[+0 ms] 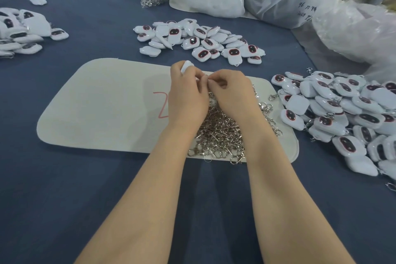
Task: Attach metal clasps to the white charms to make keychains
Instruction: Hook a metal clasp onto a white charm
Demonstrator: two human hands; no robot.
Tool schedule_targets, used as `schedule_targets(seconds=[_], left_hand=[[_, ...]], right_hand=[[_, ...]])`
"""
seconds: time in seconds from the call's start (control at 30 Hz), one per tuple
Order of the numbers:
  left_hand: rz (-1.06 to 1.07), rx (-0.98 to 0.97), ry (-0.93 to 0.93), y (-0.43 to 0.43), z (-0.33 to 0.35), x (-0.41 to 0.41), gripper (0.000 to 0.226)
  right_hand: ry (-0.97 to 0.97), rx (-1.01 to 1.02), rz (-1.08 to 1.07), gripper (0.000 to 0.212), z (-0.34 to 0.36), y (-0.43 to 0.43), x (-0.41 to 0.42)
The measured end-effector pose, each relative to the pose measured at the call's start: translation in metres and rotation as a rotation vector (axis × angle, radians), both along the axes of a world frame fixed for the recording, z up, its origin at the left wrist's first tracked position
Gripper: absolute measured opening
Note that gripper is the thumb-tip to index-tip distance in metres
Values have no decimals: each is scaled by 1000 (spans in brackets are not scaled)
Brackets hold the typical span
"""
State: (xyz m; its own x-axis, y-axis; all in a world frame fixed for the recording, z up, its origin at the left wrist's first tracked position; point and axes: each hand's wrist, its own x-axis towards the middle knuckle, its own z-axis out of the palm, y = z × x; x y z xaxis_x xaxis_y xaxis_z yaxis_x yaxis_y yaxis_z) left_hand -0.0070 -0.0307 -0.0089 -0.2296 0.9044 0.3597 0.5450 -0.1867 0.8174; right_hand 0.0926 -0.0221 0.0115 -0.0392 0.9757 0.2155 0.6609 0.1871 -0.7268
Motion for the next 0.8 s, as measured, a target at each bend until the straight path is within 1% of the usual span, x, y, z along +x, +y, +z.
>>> schedule_targets(seconds=[0.1,0.23,0.5,0.67,0.8], left_hand=[[-1,26,-4,1,0,0,9],[-7,0,-66,4,-1,-2,7],[-46,-32,-41,6,-2,-3,5],[-28,-44,-36,6,-3,-4,5],[-20,-12,-51,4,-1,-4,7]], right_hand=[[-43,14,18,19,0,-2,0],[57,1,-64,14,1,0,0],[108,73,-73,14,1,1,-4],[51,131,-55,17,1,0,-7],[20,169,-37,19,-1,-1,-7]])
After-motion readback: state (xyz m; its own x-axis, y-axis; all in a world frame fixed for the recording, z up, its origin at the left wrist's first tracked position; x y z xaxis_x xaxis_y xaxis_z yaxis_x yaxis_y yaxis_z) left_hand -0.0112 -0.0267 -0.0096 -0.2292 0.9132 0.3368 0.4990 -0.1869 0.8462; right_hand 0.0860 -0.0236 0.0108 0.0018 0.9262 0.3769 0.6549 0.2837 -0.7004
